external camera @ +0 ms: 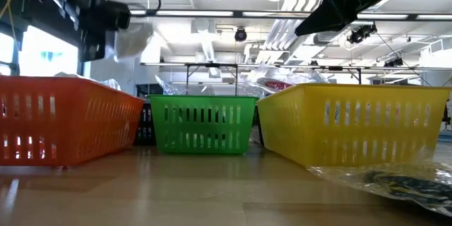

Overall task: Pick & Place Travel size toiletries
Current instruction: Put the white vanity pack into the orange bin, then put the green shampoo into the right black bin

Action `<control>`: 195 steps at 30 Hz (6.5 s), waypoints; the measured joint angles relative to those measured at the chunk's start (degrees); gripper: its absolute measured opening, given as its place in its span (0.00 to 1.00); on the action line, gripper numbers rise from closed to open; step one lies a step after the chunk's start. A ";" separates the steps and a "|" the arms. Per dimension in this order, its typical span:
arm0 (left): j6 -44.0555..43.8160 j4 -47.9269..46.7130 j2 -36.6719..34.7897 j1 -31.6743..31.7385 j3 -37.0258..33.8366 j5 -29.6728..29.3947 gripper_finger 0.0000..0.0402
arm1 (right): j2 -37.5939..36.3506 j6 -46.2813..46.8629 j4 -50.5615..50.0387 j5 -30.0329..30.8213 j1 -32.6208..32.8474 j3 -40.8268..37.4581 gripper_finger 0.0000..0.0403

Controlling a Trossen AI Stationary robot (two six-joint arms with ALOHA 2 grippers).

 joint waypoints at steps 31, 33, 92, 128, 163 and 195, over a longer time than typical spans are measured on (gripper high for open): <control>-49.20 22.25 26.22 -61.27 5.80 -37.03 0.02 | 0.00 0.37 1.28 0.00 -0.02 -0.01 0.16; -50.53 20.14 28.69 -61.91 8.08 -36.76 0.02 | 0.00 0.37 1.30 0.00 0.00 -0.01 0.16; -55.66 5.26 38.11 -61.79 15.13 -24.36 0.34 | 0.02 -0.09 1.87 -4.33 -0.02 -0.01 0.16; 0.14 29.38 30.22 -61.79 15.15 -73.64 0.34 | 0.04 2.76 1.81 -7.90 0.15 -0.01 0.16; 16.65 51.93 44.02 -42.48 15.13 -55.92 0.03 | 0.04 16.64 -6.34 -14.03 0.26 -0.01 0.16; 24.18 57.94 32.61 -33.69 2.67 -43.90 0.00 | 0.44 46.56 -11.00 1.38 18.75 -0.01 0.01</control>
